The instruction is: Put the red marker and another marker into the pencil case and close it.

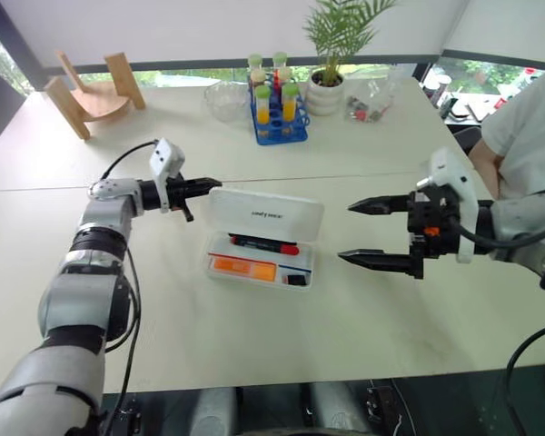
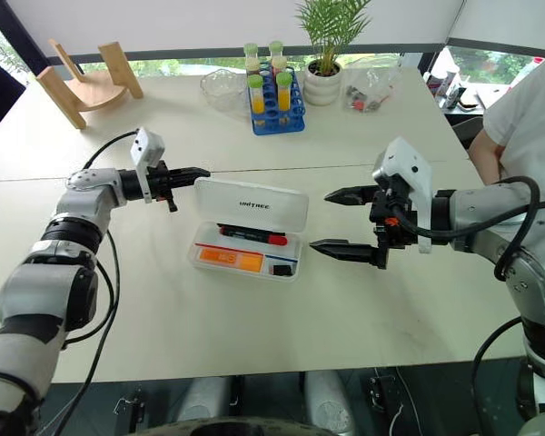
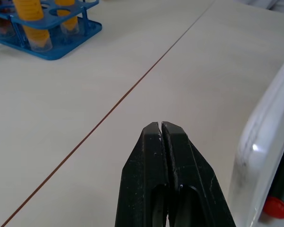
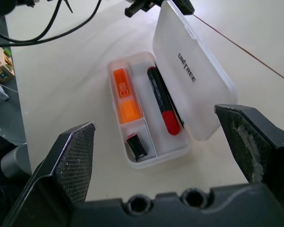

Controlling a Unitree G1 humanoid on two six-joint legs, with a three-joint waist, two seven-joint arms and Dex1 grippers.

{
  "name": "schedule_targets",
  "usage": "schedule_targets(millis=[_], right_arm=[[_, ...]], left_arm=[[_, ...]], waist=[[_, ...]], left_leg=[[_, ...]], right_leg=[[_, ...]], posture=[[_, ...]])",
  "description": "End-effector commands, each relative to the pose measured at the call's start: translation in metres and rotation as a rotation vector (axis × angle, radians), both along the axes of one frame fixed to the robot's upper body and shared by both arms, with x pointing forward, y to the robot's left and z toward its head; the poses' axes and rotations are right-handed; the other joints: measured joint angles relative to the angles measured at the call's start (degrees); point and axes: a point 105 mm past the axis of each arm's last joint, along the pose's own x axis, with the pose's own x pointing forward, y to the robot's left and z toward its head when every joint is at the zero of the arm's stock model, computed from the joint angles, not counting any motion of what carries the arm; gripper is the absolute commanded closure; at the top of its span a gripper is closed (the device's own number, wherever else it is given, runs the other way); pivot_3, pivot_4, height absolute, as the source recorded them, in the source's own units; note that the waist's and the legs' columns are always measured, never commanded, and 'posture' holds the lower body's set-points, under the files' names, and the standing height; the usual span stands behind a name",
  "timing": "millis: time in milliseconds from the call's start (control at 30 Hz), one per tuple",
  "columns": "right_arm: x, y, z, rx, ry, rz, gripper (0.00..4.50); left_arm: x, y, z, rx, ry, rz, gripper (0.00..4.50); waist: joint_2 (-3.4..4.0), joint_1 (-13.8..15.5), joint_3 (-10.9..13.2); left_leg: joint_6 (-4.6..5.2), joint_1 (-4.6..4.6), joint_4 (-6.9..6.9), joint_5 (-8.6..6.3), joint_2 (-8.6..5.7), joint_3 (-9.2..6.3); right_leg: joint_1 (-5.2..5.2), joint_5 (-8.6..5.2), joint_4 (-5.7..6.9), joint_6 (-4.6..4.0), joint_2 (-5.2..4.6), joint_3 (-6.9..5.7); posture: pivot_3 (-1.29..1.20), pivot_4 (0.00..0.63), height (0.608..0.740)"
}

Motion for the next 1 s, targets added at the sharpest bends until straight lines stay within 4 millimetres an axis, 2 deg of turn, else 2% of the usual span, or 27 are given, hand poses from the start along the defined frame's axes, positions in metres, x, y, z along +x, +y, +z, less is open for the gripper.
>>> schedule_targets(millis=[33,133,233,433,667,733,833,900,967,1000], right_arm=[[-0.006,-0.002,0.007,-0.019,-0.043,-0.007,0.0],[-0.007,-0.006,0.005,-0.031,-0.039,-0.026,0.0],[-0.007,-0.008,0.003,-0.034,-0.04,-0.035,0.0],[-0.007,-0.009,0.001,-0.031,-0.022,-0.038,0.0],[-0.014,-0.013,-0.01,-0.057,0.024,-0.037,0.0],[-0.016,-0.016,-0.017,-0.065,0.048,-0.049,0.0],[-0.017,-0.018,-0.023,-0.077,0.056,-0.059,0.0],[-0.016,-0.016,-0.023,-0.074,0.052,-0.057,0.0],[-0.014,-0.015,-0.023,-0.071,0.047,-0.054,0.0],[-0.013,-0.014,-0.023,-0.07,0.045,-0.053,0.0]], left_arm=[[-0.004,-0.005,0.023,-0.043,-0.046,-0.096,4.47],[-0.028,-0.005,0.026,-0.026,0.033,-0.308,4.47],[-0.043,-0.005,0.025,0.001,0.08,-0.383,4.47],[-0.068,-0.016,0.011,0.068,0.113,-0.499,4.47],[-0.097,-0.031,-0.036,0.173,0.148,-0.591,4.47],[-0.106,-0.03,-0.062,0.258,0.168,-0.586,4.47],[-0.111,-0.022,-0.088,0.357,0.182,-0.549,4.47],[-0.11,-0.014,-0.095,0.388,0.184,-0.515,4.47],[-0.108,-0.011,-0.09,0.369,0.176,-0.492,4.47],[-0.106,-0.011,-0.082,0.338,0.161,-0.48,4.47]], waist=[[0.0,0.01,0.0],[0.0,-0.08,0.0],[0.0,-0.2,0.0],[0.02,0.22,-0.01],[0.01,0.26,-0.01],[0.01,0.17,-0.01],[0.09,0.29,-0.06],[0.16,0.28,-0.14],[0.16,0.16,-0.15],[0.16,0.11,-0.15]], left_leg=[[0.0,0.0,0.0,0.0,0.0,0.0],[0.0,-0.03,-0.01,0.0,0.0,0.0],[-0.01,-0.05,-0.02,0.0,0.02,-0.01],[-0.01,-0.04,0.02,0.01,0.05,-0.02],[0.01,-0.12,0.22,-0.01,0.04,-0.05],[0.01,-0.11,0.24,-0.01,0.04,-0.05],[0.03,-0.01,0.25,-0.02,0.05,-0.07],[0.04,0.31,0.25,-0.03,0.04,-0.05],[0.08,0.66,0.24,-0.05,0.04,-0.04],[0.08,0.78,0.24,-0.05,0.05,-0.03]], right_leg=[[0.0,0.0,0.0,0.0,0.0,0.0],[-0.01,0.0,-0.01,0.0,0.01,-0.01],[-0.05,0.0,0.01,0.0,0.04,0.0],[-0.02,0.0,0.03,0.0,-0.01,0.01],[0.03,0.0,0.03,0.0,-0.01,-0.01],[0.03,0.0,0.05,0.01,0.0,-0.01],[0.12,0.0,0.05,0.01,0.01,-0.01],[0.47,0.0,0.03,0.0,-0.01,-0.01],[0.82,-0.01,-0.01,-0.01,0.0,-0.01],[0.92,-0.02,-0.01,-0.02,0.01,0.0]], posture=[[0.0,0.15,0.74],[0.0,0.15,0.74],[0.0,0.15,0.74],[0.0,0.15,0.74],[0.0,0.15,0.74],[0.0,0.15,0.74],[0.0,0.15,0.74],[0.0,0.15,0.74],[0.0,0.15,0.74],[0.0,0.15,0.74]])
